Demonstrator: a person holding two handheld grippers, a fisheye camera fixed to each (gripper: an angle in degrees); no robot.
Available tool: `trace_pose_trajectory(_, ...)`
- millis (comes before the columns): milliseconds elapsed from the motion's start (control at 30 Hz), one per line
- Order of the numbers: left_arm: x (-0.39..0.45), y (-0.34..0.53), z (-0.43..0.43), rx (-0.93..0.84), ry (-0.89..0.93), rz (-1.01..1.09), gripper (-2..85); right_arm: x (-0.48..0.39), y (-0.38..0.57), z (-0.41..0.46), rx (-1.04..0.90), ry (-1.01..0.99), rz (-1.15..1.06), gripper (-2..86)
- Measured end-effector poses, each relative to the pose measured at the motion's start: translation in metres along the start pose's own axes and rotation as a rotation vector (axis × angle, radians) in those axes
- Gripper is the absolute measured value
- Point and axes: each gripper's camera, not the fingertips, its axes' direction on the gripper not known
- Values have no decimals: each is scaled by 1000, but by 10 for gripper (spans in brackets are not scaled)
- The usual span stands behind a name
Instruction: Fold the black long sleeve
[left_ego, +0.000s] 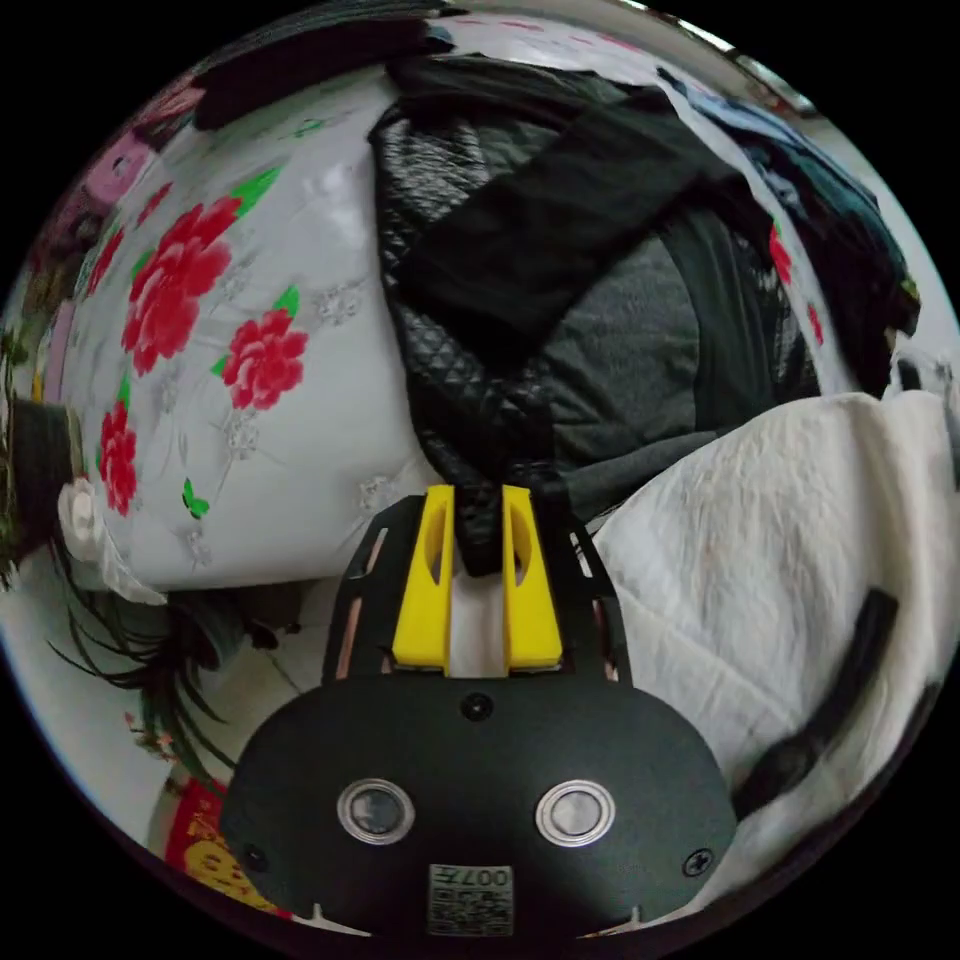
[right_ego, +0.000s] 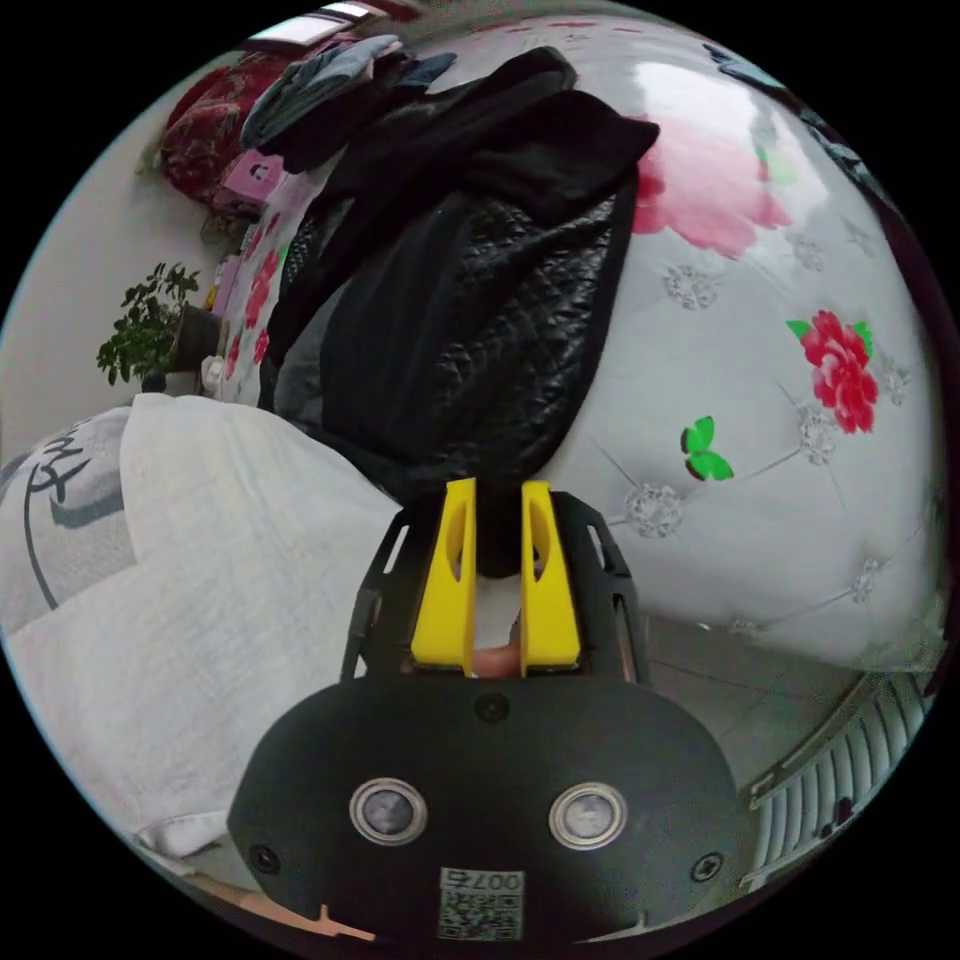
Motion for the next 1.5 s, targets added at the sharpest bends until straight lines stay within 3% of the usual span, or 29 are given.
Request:
trace_pose_trajectory(100,-19,-16,-10,-37,68,49,16,11,-12,-15,11,-40,-48,15)
trace_pose_trajectory(333,-172,-31,-98,377,730,-174,-6,93,-45,-113,339,-477,16,2)
trace_pose_trajectory(467,-236,-76,-143,532,882,-243,-4,138,-103,-186,547,-711,33,4)
trace_pose_trajectory(533,-267,-128,-177,609,928,-283,3,142,-146,-217,582,-733,14,9)
trace_pose_trajectory(700,-295,-219,-215,713,730,-498,69,140,-261,-270,695,-532,105,55)
trace_pose_trajectory(800,-293,-242,-190,660,636,-573,93,148,-298,-250,659,-386,175,82)
trace_pose_trajectory(967,-262,-238,-114,480,511,-446,106,173,-276,-166,512,-139,212,96)
trace_pose_trajectory(1133,-230,-227,-78,409,385,-368,94,203,-239,-125,492,-51,270,98)
trace_pose_trajectory(1367,-203,-250,-75,349,280,-288,3,180,-313,-106,417,134,84,78)
trace_pose_trajectory(1500,-190,-237,-71,306,252,-244,-7,209,-334,-72,298,-37,168,49)
